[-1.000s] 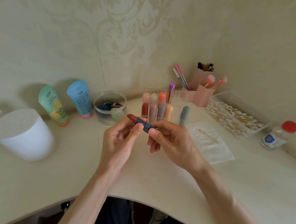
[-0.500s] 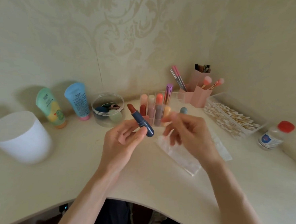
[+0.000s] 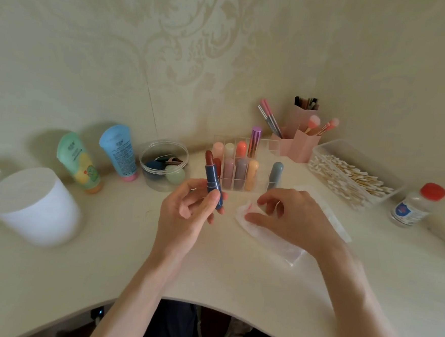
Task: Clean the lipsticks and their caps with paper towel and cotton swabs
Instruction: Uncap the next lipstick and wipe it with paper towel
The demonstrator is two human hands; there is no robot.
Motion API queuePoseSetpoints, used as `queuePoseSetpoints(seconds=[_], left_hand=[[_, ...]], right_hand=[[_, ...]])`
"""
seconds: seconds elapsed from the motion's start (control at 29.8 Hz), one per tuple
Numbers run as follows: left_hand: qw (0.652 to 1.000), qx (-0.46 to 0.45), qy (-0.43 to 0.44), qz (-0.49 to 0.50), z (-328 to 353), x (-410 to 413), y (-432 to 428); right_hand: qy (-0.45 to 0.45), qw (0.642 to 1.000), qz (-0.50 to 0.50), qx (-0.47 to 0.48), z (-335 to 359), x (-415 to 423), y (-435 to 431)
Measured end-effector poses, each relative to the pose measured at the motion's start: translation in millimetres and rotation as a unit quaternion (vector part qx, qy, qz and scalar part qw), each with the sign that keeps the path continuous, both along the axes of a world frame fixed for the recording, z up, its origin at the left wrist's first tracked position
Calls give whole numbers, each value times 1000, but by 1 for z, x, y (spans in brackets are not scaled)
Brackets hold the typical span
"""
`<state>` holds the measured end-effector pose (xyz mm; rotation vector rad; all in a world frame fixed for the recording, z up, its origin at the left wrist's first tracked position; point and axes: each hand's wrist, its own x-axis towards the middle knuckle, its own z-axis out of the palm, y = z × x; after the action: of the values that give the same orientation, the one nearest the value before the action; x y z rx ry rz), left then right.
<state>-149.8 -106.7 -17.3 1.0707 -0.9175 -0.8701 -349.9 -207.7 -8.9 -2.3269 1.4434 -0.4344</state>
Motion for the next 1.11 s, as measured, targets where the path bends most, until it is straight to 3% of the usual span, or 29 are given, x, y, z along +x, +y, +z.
queuePoseSetpoints(seconds=[0.1,0.27,0.57,0.8,1.11], left_hand=[[1000,11,-11,-14,-1,0,-1],[1000,6,-5,-30,-1,-1,-1],[998,35,-27,-49,-7,0,-1],[994,22,-42,-95,-8,-1,-2],[994,23,-56,-93,-13,0,-4]], right_hand=[[12,999,35,10,1,4,4],[-119,988,81,49,1,10,10],[-266,947,168,72,16,-7,2],[-304,939,159,22,13,14,15],[-350,935,60,-26,11,26,25]])
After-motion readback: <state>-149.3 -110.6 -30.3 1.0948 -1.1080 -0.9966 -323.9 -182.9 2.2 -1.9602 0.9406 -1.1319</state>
